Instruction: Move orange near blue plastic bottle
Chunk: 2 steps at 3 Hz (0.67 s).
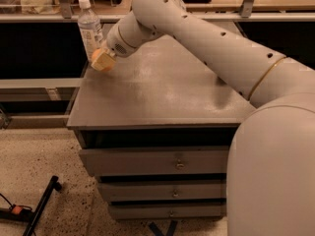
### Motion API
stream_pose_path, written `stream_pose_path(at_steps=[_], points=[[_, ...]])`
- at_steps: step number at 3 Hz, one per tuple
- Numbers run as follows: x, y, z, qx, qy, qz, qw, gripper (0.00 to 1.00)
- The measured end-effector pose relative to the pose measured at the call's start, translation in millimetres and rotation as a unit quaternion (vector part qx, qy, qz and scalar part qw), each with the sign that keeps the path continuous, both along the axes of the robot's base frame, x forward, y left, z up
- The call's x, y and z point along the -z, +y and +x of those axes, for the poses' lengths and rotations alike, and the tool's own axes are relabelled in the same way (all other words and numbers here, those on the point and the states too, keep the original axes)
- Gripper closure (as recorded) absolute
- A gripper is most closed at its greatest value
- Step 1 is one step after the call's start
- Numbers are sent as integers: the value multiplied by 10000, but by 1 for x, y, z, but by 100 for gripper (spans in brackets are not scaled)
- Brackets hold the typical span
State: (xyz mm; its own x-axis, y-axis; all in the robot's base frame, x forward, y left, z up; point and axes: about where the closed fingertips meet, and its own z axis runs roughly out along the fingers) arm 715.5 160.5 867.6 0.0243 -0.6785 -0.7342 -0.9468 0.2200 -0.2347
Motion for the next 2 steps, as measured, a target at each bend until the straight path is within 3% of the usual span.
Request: stream_pose_path(at_steps=[1,2], points=[[2,2,-1,-18,17,-5,10000,0],[2,2,-1,-19,17,-5,10000,0]])
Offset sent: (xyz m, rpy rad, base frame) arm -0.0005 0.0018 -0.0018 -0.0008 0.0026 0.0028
